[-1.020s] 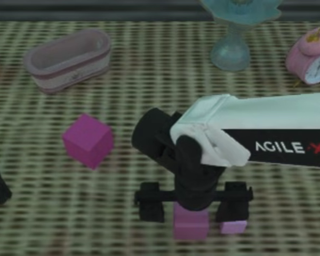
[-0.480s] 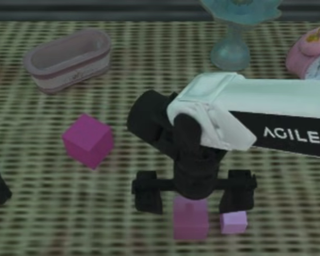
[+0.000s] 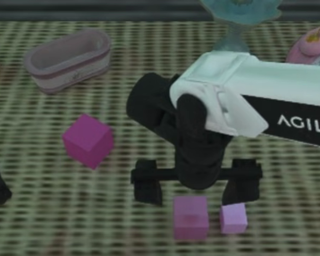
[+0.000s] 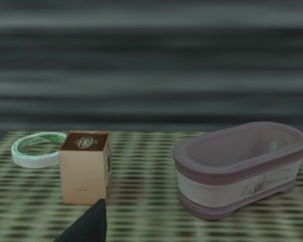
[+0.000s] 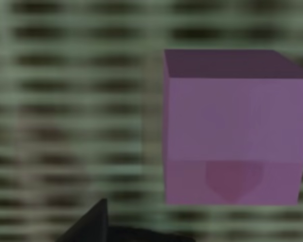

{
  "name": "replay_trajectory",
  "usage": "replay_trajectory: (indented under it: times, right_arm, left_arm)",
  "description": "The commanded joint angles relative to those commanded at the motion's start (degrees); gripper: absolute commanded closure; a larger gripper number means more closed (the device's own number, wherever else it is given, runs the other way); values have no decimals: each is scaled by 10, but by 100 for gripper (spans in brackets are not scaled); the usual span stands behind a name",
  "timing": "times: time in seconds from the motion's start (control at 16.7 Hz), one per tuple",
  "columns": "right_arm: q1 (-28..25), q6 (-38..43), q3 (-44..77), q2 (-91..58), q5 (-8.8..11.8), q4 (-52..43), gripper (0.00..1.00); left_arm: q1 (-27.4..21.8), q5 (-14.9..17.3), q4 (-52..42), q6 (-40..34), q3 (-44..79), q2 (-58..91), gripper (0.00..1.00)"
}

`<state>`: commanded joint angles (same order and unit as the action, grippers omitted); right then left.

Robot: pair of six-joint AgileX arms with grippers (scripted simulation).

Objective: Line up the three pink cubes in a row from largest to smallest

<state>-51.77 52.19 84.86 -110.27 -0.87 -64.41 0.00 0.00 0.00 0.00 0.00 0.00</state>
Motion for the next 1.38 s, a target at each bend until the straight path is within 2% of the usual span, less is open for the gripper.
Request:
replay_trajectory:
  times: [0.18, 0.42, 0.72, 0.9, 1.14, 1.38]
  right_arm:
    - [8, -9, -13, 17, -6, 8, 0]
    - [54, -64, -89, 125, -37, 60, 0]
    - [158, -181, -264, 383, -79, 179, 0]
    - [237, -264, -400, 570, -92, 266, 0]
    - [339, -367, -577, 787, -87, 383, 0]
    - [425, -448, -718, 943, -58, 498, 0]
  left_arm:
    - [-4, 1, -11, 2, 16, 16, 0]
    - [-26, 3, -76, 14, 110, 113, 0]
    - [-66, 2, -215, 41, 309, 358, 0]
    - [-95, 1, -317, 61, 446, 551, 0]
    - [-133, 1, -448, 86, 617, 787, 0]
    - [-166, 2, -559, 107, 771, 975, 0]
